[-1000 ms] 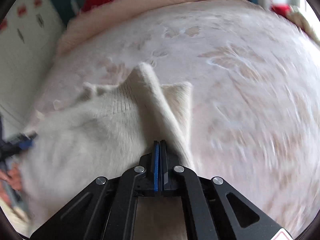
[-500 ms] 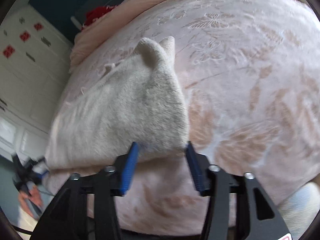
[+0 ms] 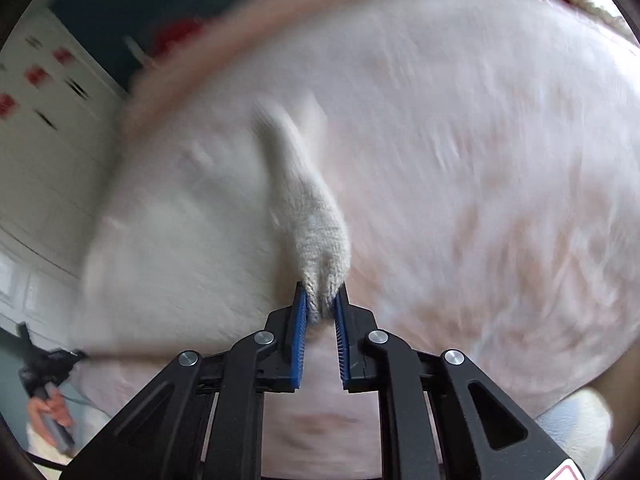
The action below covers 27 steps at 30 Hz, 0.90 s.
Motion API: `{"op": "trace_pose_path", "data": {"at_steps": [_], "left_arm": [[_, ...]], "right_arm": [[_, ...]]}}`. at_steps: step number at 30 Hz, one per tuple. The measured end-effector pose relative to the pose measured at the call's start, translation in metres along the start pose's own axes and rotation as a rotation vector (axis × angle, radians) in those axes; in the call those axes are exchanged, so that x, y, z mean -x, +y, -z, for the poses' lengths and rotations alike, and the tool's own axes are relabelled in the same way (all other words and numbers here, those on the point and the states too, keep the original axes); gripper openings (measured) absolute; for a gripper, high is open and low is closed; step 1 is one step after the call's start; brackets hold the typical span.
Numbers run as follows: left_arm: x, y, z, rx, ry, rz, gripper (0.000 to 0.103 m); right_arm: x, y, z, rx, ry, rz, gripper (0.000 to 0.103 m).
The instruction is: Fold small clothes
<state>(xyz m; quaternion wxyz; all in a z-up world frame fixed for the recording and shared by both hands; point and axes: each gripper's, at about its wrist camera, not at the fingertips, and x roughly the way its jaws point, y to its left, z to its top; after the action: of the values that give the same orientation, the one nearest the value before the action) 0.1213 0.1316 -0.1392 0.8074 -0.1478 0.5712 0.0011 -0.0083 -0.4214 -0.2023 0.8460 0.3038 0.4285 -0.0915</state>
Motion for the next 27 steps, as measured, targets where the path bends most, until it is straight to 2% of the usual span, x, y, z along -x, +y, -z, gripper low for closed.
{"op": "trace_pose_path", "data": {"at_steps": [2, 3, 5, 6, 7, 8, 9, 10, 13, 16, 17, 18, 19, 20, 24, 25, 27], "left_arm": [[0.01, 0.002, 0.004, 0.01, -0.041, 0.014, 0.007], [0.019, -0.003, 0.004, -0.011, -0.065, 0.01, 0.007], [0.045, -0.02, -0.002, -0.075, -0.137, 0.041, 0.007], [0.054, -0.03, -0.006, -0.106, -0.16, 0.057, 0.011], [0.061, -0.046, -0.014, -0.152, -0.178, 0.074, 0.014], [0.065, -0.063, -0.022, -0.191, -0.187, 0.093, 0.028], [0.064, -0.075, -0.03, -0.206, -0.196, 0.112, 0.044], [0.061, -0.09, -0.039, -0.216, -0.204, 0.132, 0.047], [0.035, -0.129, -0.06, -0.257, -0.214, 0.122, 0.048], [-0.004, -0.152, -0.077, -0.256, -0.164, 0.084, 0.048], [-0.016, -0.155, -0.08, -0.256, -0.15, 0.056, 0.048], [-0.029, -0.154, -0.083, -0.25, -0.137, 0.005, 0.046], [-0.038, -0.153, -0.086, -0.248, -0.128, -0.024, 0.044], [-0.044, -0.15, -0.087, -0.243, -0.123, -0.048, 0.043], [-0.053, -0.137, -0.09, -0.222, -0.131, -0.046, 0.046], [-0.056, -0.137, -0.09, -0.231, -0.137, -0.052, 0.046], [-0.057, -0.14, -0.089, -0.244, -0.151, -0.07, 0.047]], "right_arm": [[0.008, -0.007, 0.002, -0.065, -0.028, -0.049, 0.019], [0.019, -0.004, -0.002, -0.069, -0.056, -0.035, 0.02], [0.045, 0.009, -0.011, -0.016, -0.133, 0.063, 0.027], [0.052, 0.013, -0.016, 0.017, -0.155, 0.076, 0.027], [0.058, 0.02, -0.023, 0.043, -0.177, 0.079, 0.034], [0.06, 0.027, -0.032, 0.052, -0.189, 0.064, 0.045], [0.058, 0.031, -0.04, 0.056, -0.19, 0.044, 0.047], [0.052, 0.038, -0.051, 0.067, -0.187, 0.024, 0.048], [0.022, 0.067, -0.08, 0.165, -0.177, 0.055, 0.052], [-0.02, 0.083, -0.112, 0.218, -0.128, 0.121, 0.052], [-0.031, 0.082, -0.12, 0.219, -0.106, 0.128, 0.05], [-0.05, 0.08, -0.129, 0.218, -0.069, 0.141, 0.043], [-0.062, 0.08, -0.134, 0.223, -0.032, 0.135, 0.005], [-0.068, 0.081, -0.137, 0.228, -0.005, 0.132, 0.007], [-0.041, 0.105, -0.149, 0.289, -0.171, 0.137, 0.007], [-0.05, 0.101, -0.153, 0.283, -0.167, 0.156, 0.007], [-0.091, 0.08, -0.158, 0.253, -0.034, 0.235, 0.007]]}}
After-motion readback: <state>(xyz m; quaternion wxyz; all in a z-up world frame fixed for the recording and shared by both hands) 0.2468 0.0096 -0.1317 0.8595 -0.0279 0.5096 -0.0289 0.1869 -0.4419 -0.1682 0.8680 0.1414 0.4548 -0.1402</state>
